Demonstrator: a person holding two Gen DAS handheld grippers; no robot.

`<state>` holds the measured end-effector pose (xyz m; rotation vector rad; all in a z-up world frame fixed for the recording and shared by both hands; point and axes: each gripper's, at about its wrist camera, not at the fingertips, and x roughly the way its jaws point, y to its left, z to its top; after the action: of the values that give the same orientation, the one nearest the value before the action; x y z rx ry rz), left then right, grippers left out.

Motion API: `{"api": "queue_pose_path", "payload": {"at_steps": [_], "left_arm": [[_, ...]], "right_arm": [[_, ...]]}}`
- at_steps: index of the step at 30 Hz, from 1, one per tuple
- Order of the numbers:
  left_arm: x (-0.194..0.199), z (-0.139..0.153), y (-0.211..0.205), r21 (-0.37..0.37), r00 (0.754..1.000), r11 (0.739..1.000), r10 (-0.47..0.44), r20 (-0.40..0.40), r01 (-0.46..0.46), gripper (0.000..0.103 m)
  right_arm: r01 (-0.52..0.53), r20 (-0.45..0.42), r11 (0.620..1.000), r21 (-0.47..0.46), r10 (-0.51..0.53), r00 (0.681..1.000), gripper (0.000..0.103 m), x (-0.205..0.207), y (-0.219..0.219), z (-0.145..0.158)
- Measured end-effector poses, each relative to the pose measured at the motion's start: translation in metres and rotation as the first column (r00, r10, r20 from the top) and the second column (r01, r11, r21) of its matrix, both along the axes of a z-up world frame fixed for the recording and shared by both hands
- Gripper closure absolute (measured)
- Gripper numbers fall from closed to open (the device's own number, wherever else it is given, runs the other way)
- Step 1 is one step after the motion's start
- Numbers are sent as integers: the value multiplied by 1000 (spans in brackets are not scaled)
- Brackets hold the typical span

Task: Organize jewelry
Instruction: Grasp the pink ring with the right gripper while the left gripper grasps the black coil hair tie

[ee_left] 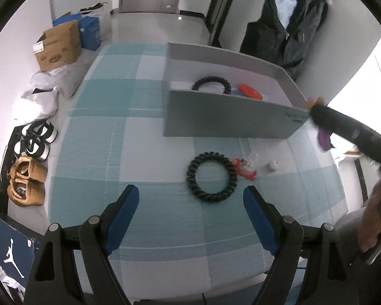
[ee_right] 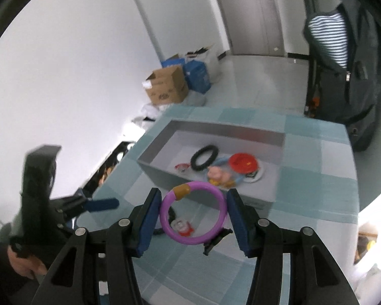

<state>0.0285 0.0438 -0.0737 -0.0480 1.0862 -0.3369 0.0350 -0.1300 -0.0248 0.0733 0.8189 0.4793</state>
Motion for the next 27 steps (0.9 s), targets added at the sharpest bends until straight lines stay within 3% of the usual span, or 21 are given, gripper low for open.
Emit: {"api": "queue_pose_path", "payload": {"at_steps": [12, 16, 20, 23, 26, 27], "left_arm": [[13, -7, -8, 7, 998, 999, -50, -23, 50, 23], [15, -9, -23, 85, 996, 992, -92, -4, 92, 23], [11, -10, -33, 197, 989, 971, -141, 33, 132, 33], [11, -9, -31, 186, 989, 973, -144, 28, 136, 40], [8, -7, -30, 181, 986, 972, -161, 36, 152, 61], [8, -7, -30, 181, 985, 970, -168, 33, 159, 62]], "right_arm": [[76, -2, 995, 60, -76, 997, 51, -1, -41, 8], [83, -2, 994, 73, -83, 997, 51, 0, -47, 10], [82, 4, 993, 79, -83, 997, 51, 1, -51, 11], [85, 1, 993, 78, -86, 996, 51, 1, -52, 10], [89, -13, 993, 78, -88, 996, 51, 2, -51, 9], [89, -12, 993, 81, -88, 996, 51, 2, -50, 10]]}}
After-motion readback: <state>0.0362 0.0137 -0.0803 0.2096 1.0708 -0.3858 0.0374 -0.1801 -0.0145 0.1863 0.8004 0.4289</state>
